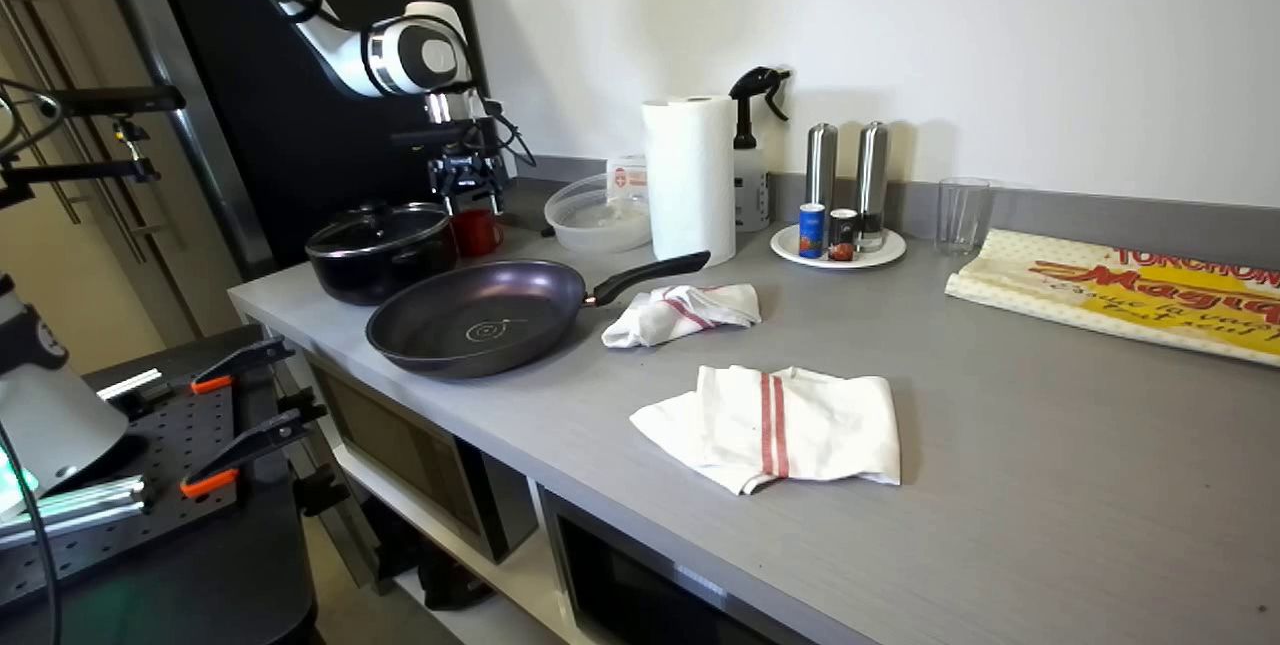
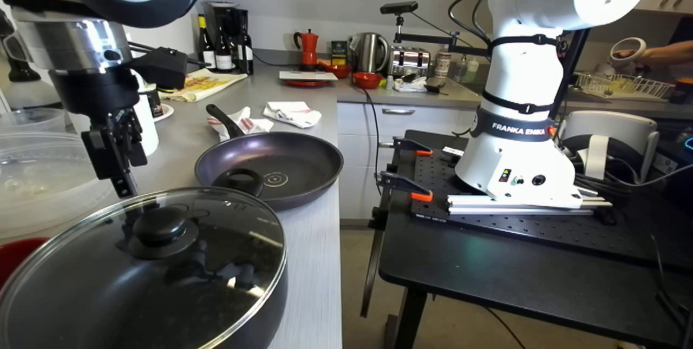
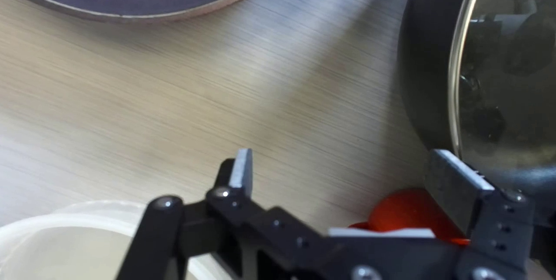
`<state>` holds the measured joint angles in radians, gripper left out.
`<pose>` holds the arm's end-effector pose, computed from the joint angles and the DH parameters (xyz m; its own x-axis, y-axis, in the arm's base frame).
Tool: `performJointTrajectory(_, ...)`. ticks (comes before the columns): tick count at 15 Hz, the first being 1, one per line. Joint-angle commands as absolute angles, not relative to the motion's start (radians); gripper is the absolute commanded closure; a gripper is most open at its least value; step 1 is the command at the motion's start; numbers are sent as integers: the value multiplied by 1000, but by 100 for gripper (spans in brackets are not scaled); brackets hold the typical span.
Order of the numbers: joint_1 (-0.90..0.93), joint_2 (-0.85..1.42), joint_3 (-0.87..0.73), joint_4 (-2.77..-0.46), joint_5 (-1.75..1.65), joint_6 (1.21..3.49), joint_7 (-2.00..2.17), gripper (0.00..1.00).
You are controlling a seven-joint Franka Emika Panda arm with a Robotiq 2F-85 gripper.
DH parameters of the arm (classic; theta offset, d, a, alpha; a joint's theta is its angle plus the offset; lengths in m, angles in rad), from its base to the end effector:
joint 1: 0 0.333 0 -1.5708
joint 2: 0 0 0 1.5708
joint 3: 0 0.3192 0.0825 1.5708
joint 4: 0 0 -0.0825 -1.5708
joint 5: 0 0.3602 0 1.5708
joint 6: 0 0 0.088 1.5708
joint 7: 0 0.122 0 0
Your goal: Put the lid on the black pot
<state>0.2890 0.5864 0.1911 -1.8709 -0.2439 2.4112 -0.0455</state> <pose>0.5551 0.2779 0.2062 0.7773 0.6282 -0.0348 0.6291 -0.7757 0.0498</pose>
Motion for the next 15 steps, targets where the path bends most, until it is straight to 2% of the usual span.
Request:
performJointTrajectory(1,286,603,195,-1847,-213,2394,-75,0)
performJointTrajectory(15,287,615,207,-1835,-202,2396,-104,0)
